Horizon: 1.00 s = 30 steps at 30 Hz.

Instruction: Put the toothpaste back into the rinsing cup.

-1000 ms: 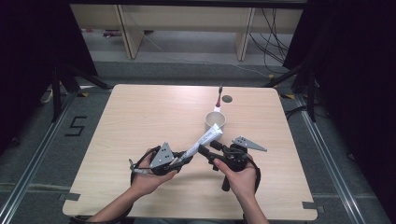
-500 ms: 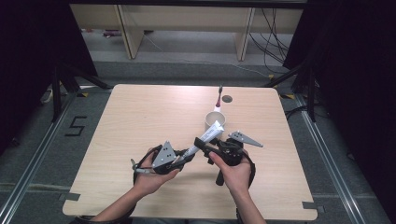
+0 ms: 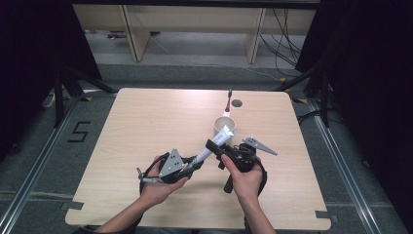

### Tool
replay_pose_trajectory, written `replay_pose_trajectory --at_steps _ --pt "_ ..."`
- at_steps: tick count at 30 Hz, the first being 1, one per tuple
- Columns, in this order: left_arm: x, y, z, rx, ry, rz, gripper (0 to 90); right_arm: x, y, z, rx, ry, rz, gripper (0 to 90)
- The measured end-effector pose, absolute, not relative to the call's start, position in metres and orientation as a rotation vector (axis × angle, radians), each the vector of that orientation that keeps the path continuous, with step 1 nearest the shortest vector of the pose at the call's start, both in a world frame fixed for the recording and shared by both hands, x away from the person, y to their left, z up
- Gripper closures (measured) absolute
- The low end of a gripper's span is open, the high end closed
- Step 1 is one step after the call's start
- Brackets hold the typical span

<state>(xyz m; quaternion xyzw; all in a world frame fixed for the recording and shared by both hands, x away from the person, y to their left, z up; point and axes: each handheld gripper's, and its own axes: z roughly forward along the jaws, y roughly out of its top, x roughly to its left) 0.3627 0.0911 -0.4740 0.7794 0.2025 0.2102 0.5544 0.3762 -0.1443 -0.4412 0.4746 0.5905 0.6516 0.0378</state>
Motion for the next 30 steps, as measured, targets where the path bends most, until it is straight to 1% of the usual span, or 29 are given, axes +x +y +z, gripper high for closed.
replay_pose_trajectory --at_steps 3,4,5,6,7,8,12,13,14,15,16,17,19,20,23,25,30 --pt "0.363 0.09 -0.474 1.841 0.473 0.494 74.8 0.376 -0.145 -0.44 1.476 1.803 2.011 61.9" --pt "0.363 0.089 -0.473 1.844 0.473 0.498 74.5 0.376 -0.147 -0.439 1.469 1.804 2.014 65.2" --pt "0.363 0.089 -0.473 1.844 0.473 0.498 74.2 0.376 -0.147 -0.439 1.469 1.804 2.014 65.2" --pt "0.363 0.088 -0.475 1.85 0.471 0.497 73.8 0.376 -0.147 -0.437 1.509 1.819 2.023 68.2" --pt "0.363 0.088 -0.475 1.85 0.471 0.497 73.4 0.376 -0.147 -0.437 1.509 1.819 2.023 68.2" --pt "0.364 0.086 -0.476 1.851 0.464 0.497 72.6 0.377 -0.147 -0.436 1.52 1.836 2.007 71.1" --pt "0.365 0.083 -0.476 1.864 0.467 0.488 68.1 0.378 -0.145 -0.431 1.411 1.893 1.956 74.4" --pt "0.365 0.083 -0.475 1.866 0.469 0.487 66.8 0.378 -0.144 -0.429 1.38 1.907 1.94 74.8" --pt "0.365 0.083 -0.475 1.866 0.469 0.487 64.1 0.378 -0.144 -0.429 1.38 1.907 1.94 74.8" --pt "0.365 0.083 -0.474 1.867 0.467 0.487 60.6 0.376 -0.141 -0.424 1.311 1.928 1.88 75.2" --pt "0.365 0.084 -0.474 1.868 0.47 0.487 60.6 0.376 -0.141 -0.424 1.311 1.928 1.88 75.4" --pt "0.365 0.086 -0.472 1.883 0.468 0.49 54.5 0.375 -0.14 -0.419 1.27 1.936 1.833 75.5" --pt "0.364 0.087 -0.473 1.886 0.476 0.486 50.2 0.375 -0.14 -0.418 1.257 1.931 1.825 75.5" --pt "0.364 0.089 -0.473 1.901 0.471 0.492 50.2 0.375 -0.141 -0.416 1.239 1.929 1.807 75.5" --pt "0.363 0.097 -0.474 1.922 0.49 0.489 42.4 0.376 -0.144 -0.411 1.209 1.914 1.753 75.5" --pt "0.363 0.1 -0.474 1.928 0.493 0.491 40.8 0.376 -0.145 -0.409 1.205 1.917 1.741 75.5" --pt "0.364 0.123 -0.479 1.938 0.559 0.49 38.7 0.378 -0.15 -0.403 1.16 1.911 1.69 75.4"
